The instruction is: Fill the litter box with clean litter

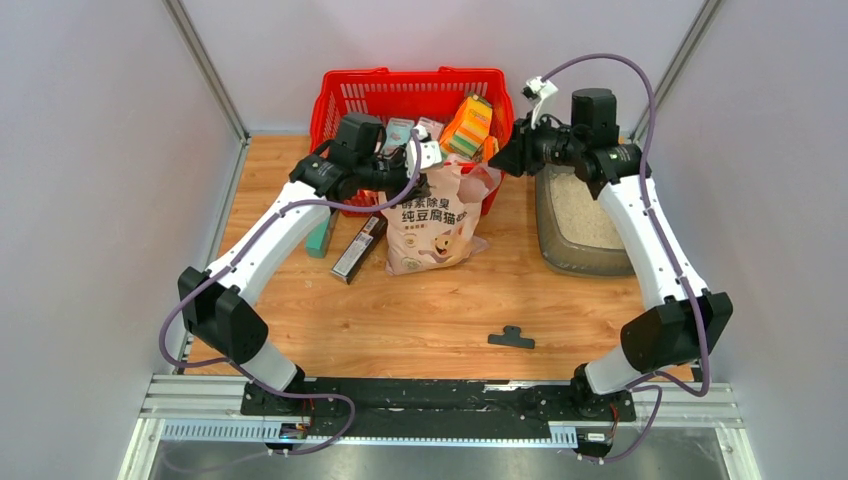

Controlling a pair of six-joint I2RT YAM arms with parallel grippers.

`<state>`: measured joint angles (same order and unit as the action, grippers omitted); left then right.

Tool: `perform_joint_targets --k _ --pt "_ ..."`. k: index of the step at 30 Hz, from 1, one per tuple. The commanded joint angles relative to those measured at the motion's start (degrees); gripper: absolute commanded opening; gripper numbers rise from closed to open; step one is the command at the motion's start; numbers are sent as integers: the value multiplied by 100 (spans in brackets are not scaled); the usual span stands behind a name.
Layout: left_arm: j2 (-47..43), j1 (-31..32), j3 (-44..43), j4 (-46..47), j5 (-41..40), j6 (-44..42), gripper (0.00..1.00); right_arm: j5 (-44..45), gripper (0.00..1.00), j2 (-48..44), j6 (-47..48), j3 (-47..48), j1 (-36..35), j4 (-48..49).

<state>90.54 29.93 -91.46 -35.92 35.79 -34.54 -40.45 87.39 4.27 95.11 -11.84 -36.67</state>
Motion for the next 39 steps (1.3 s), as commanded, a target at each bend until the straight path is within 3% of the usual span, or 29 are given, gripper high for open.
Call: perform_joint_targets --k 1,4,5,15,18,21,27,28,30,31,33,35,39 --pt "-291 30 -100 189 200 167 25 221 0 -144 460 -80 -196 -148" --pt "-563 56 -4 593 25 299 54 274 0 -83 513 -107 -275 -192" --pt "-642 56 5 665 -19 238 58 257 0 -74 504 -115 -293 -218" --pt "6 48 -706 -617 -309 -1001 67 195 0 -3 337 -203 -398 -218" --pt "463 56 -1145 -1074 -414 -1054 67 63 7 -3 267 -238 -433 -218" --pt "833 48 -1549 -1539 -503 -1098 67 -122 0 -29 101 -484 -442 -52" --pt "904 48 -1700 -1803 -407 -1072 45 292 0 -108 -813 -966 -451 343" --pt "878 48 -1691 -1865 -363 -1063 34 274 0 -109 -892 -1012 -451 440" --pt "790 56 -1673 -2041 -187 -985 22 362 0 -12 -1331 -969 -460 397" --pt "755 56 -1638 -2068 -108 -810 9 345 0 49 -1385 -933 -469 310" --pt "571 65 -1455 -2033 138 -572 0 63 0 67 -1316 -880 -486 309" --pt "264 83 -1209 -1832 331 -116 0 1066 0 85 -1368 -582 -731 3" --pt "-422 170 -113 -438 473 746 0 2398 0 -12 -1385 -520 -1127 2"
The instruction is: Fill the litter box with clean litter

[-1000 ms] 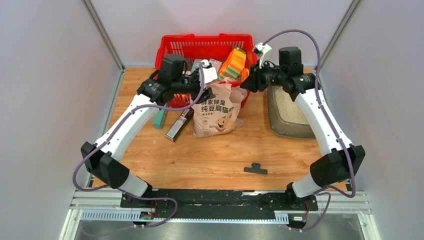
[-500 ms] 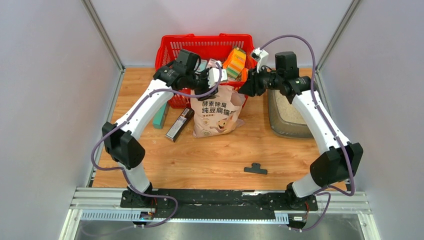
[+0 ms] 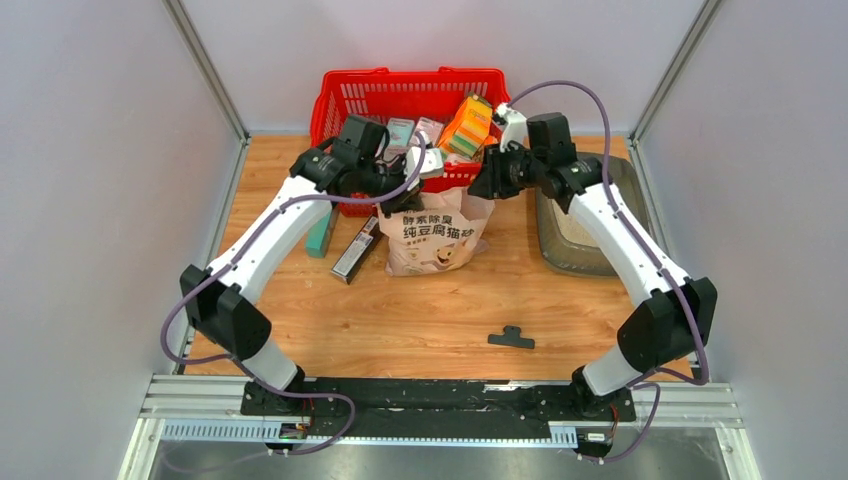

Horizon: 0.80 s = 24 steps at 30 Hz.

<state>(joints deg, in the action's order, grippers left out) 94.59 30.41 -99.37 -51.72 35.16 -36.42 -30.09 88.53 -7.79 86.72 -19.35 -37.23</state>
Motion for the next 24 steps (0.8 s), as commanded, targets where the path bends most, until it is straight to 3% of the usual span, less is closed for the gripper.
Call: perform_joint_targets --k 1,7,13,16,24 --pt "-958 166 848 1391 527 1136 0 1643 0 -100 -153 319 -533 32" --pt "-1373 342 1394 2324 413 1708 0 3268 0 -12 -337 38 -894 146" --pt "-1425 342 1587 2851 97 2341 0 4071 0 -256 -635 -672 -1000 610" --pt "-1460 351 1693 3159 53 2728 0 3985 0 -433 -776 -1260 -1052 1303" --pt "-1382 342 1720 3476 79 2966 0 3458 0 -276 -934 -2088 -1246 1693"
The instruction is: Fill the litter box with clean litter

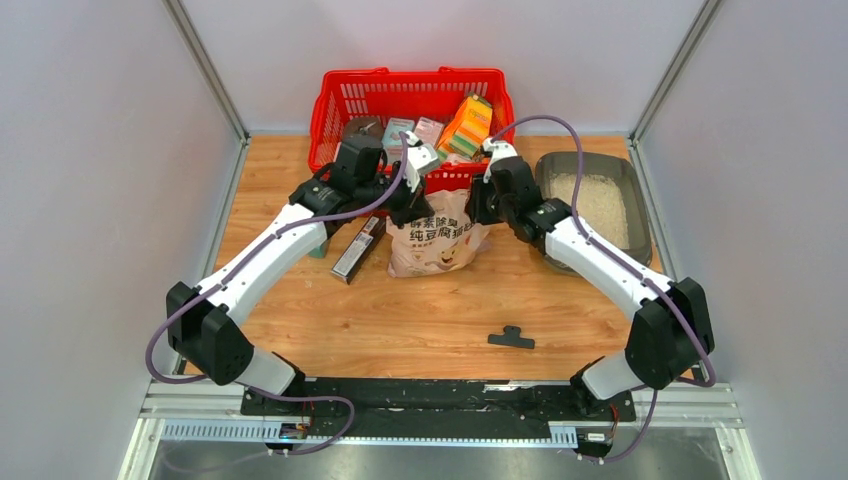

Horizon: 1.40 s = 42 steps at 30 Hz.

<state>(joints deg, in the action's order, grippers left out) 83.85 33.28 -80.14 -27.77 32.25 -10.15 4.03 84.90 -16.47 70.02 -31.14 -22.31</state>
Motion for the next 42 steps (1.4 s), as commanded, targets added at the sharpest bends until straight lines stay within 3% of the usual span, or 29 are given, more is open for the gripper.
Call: perform_joint_targets --k 1,6,14,21,29,42 --pt "-273 56 -213 1098 361 338 0 -146 0 105 -110 -480 -86 183" --pt "-115 65 -371 1203 343 417 0 -763 0 228 -357 -788 -95 279" --pt "61 56 -450 1248 344 357 0 -2757 0 773 -1120 -507 -33 964" --pt "17 56 -476 1020 150 -179 0 -4348 0 1125 -1929 11 485 1325" --pt "69 56 -845 466 -237 -1023 0 -5956 0 1300 -2238 170 1039 1325" --pt "70 65 -1426 -62 62 -2060 0 -6117 0 458 -2484 -93 2295 1123"
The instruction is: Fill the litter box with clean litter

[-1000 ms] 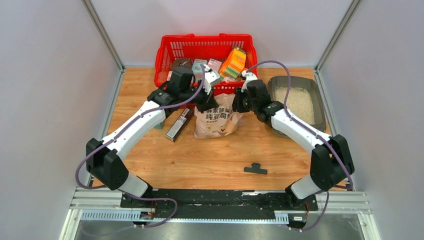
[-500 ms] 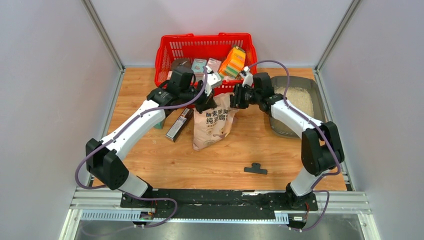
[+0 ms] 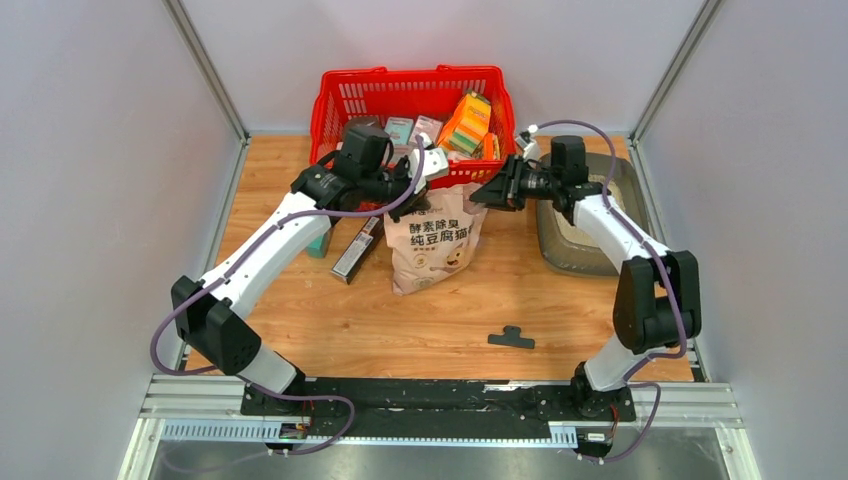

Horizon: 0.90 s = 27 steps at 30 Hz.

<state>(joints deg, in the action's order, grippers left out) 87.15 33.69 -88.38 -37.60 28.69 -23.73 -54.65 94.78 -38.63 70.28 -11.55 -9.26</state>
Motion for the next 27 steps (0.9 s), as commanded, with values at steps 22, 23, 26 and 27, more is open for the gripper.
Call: perform_joint_targets --k 22,23,26,27 --pt "-181 41 -752 1071 428 -2927 0 -432 0 -1006 -1428 -603 1621 363" --pt "-216 41 -690 1106 401 -2892 0 -458 0 -1067 -1445 -612 1638 459" --pt "-330 41 -470 1255 304 -2629 0 -625 0 -1137 -1577 -752 1691 792" --pt "-365 41 -435 1273 287 -2559 0 -652 0 -1172 -1621 -788 1735 802"
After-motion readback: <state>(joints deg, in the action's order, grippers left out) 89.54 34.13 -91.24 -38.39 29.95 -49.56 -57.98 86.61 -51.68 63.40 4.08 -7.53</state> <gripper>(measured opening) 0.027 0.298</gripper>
